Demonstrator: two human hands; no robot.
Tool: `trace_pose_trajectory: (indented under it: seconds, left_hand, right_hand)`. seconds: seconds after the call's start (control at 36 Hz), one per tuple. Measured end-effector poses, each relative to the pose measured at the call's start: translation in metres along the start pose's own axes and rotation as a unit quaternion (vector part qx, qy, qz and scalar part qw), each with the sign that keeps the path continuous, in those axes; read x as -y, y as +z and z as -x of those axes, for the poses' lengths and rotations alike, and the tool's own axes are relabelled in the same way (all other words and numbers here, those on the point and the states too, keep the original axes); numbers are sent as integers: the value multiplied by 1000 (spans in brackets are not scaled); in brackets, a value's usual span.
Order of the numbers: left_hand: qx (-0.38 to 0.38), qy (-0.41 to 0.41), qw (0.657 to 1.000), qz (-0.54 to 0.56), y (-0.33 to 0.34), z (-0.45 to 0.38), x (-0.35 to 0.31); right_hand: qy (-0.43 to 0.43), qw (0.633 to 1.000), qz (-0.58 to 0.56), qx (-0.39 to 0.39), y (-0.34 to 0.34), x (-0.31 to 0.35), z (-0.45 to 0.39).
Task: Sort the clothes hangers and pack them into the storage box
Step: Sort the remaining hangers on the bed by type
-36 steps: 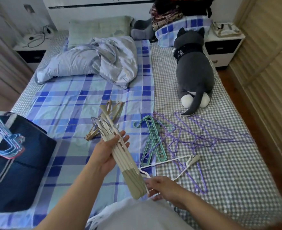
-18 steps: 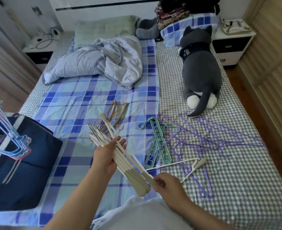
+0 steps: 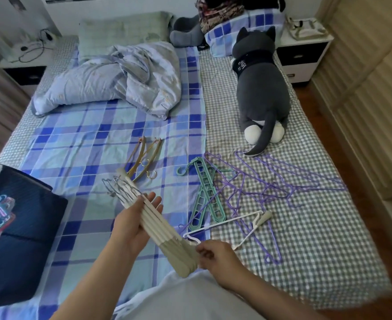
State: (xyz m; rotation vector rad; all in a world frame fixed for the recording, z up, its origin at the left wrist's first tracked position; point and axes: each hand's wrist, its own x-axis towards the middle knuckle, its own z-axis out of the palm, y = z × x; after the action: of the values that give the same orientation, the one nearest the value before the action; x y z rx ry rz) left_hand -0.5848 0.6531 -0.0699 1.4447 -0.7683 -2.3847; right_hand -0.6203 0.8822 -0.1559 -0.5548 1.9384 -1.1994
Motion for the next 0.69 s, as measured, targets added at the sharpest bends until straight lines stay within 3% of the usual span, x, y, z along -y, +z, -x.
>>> trace_pose_trajectory:
  seconds: [0.11,0.25,0.33,0.39,0.5,0.58,0.69]
  left_hand:
    - [7,-14,1000,0,-9,-6,5]
    - [9,-31,999,-39,-25,-11,9]
    - [-7,-27,997,-71,-37,-14,8]
    - [-24,-19,995,-90,-46,-15,6]
    - [-54,4,988,-147,-60,-9,0]
    - [-61,-1,982,-180,-80,-9,-9]
    - [-27,-40,987,-151,-114,-16,-20]
  right_hand:
    - [19,998,-46,37,10,-16,1]
    - [28,996,8,89,16,-37,-3]
    - [95,993,21,60,8,-62,-15]
    - [144,983,99,48,-4,-83,-25]
    - [185,944,270,44,-31,-123,-40]
    - [150,890,421,95,-43,-149,-54]
    - [110,834,531,107,-45,-161,-64]
